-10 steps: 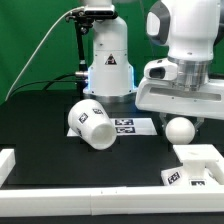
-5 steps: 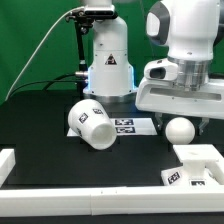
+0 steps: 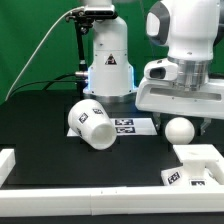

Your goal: Assemble lamp

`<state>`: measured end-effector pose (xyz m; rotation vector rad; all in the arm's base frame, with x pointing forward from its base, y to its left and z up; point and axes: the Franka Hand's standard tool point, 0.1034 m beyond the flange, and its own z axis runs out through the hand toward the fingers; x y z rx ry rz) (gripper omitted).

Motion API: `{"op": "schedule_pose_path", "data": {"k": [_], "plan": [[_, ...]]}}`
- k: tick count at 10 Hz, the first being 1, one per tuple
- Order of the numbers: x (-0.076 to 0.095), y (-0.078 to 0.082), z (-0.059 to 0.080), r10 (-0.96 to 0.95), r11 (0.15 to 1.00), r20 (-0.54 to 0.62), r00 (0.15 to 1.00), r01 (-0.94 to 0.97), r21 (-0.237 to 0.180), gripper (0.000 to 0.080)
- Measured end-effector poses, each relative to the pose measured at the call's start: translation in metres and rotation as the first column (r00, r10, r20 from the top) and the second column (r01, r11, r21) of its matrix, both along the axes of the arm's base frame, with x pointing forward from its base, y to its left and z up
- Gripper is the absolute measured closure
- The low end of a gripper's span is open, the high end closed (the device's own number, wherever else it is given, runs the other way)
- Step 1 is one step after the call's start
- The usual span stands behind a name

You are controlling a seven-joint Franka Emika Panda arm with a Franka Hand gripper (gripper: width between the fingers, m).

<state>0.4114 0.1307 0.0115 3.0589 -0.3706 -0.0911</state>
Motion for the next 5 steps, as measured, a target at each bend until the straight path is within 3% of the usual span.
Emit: {"op": "schedule_pose_path", "data": {"k": [3, 5], "plan": [[0.003, -0.003, 0.005, 0.009, 1.0, -0.009, 1.0, -0.009, 0.009, 0.0101], [0.014, -0.006, 0.032, -0.009, 0.999, -0.036, 0.999, 0.011, 0.044, 0.0101]]}}
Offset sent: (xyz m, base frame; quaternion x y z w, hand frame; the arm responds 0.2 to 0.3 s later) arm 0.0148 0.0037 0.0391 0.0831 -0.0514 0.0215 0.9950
